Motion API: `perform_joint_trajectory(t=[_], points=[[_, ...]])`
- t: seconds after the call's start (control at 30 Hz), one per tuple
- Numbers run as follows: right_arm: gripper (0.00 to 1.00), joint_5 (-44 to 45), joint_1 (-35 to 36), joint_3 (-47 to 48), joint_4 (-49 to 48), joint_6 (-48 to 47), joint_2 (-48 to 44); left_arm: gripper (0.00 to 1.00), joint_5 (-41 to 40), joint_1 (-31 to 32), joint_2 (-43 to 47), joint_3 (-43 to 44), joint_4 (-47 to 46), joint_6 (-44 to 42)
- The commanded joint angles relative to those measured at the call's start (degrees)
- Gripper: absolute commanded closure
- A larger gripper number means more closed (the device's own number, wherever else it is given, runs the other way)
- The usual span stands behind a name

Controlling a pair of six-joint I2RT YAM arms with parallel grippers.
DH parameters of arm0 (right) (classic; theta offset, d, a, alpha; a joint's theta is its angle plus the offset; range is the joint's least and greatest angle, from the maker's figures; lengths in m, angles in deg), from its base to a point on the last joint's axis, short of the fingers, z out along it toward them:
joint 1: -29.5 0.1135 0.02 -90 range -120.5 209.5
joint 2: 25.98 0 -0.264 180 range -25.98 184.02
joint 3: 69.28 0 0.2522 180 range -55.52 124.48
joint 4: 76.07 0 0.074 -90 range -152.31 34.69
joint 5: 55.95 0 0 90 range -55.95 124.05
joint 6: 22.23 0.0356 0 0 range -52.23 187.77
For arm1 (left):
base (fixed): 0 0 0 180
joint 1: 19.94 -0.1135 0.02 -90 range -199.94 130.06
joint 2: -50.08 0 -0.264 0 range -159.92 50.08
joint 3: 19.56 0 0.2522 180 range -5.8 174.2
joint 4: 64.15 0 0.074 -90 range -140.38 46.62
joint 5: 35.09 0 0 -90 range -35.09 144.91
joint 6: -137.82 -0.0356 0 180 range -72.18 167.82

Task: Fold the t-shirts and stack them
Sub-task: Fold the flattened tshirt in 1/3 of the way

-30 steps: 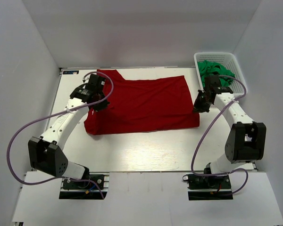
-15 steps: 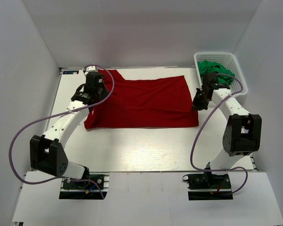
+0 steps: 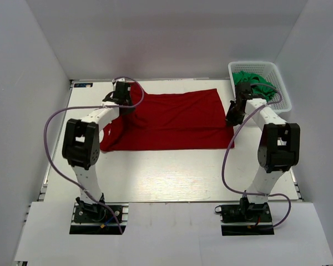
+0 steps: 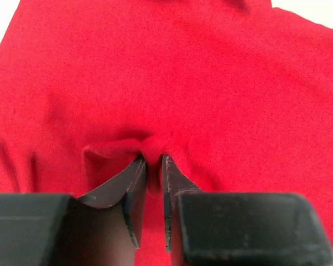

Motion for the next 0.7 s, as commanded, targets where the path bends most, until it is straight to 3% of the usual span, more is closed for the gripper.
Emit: perform_joint_trajectory(t=[0.0,0.07,0.13,0.17,0.2,0.27,0.47,0.5,0.67], points=[[0.92,3.65,0.12,2.96,-2.98,-0.36,1.41,0.71,1.61,-1.57,-2.20,8.26,-4.00,-1.44],[0.91,3.83,0.30,4.53,-2.99,-0.80,2.03,0.71,3.62,-1.58,-5.89,12.90,-3.47,-2.31],[0.78,4.26,0.21,5.33,-2.29,-1.33,2.29,0.41,5.55,-2.11,-8.87,15.12,-4.35,-6.07],[0.65,3.92,0.12,5.94,-2.20,-1.51,2.38,0.23,6.35,-2.11,-9.85,17.74,-3.22,-6.88],[0.63,3.65,0.38,6.03,-1.94,-2.38,2.30,0.05,6.35,-2.11,-10.90,19.33,-1.90,-7.84],[0.52,0.84,0.56,5.68,-2.29,-3.52,1.33,0.00,6.35,-2.11,-12.22,22.77,1.96,-9.43],[0.25,-6.19,2.58,2.61,-5.53,-6.69,-3.15,0.00,6.35,-2.11,-6.88,20.06,5.85,-10.32],[0.10,-8.80,3.02,0.87,-6.32,-6.78,-4.89,0.00,7.14,-2.11,-5.13,18.92,6.81,-9.71],[0.10,-13.05,4.43,-7.31,-11.49,-5.82,-9.38,0.00,15.83,-1.50,11.39,1.63,4.72,-6.63]])
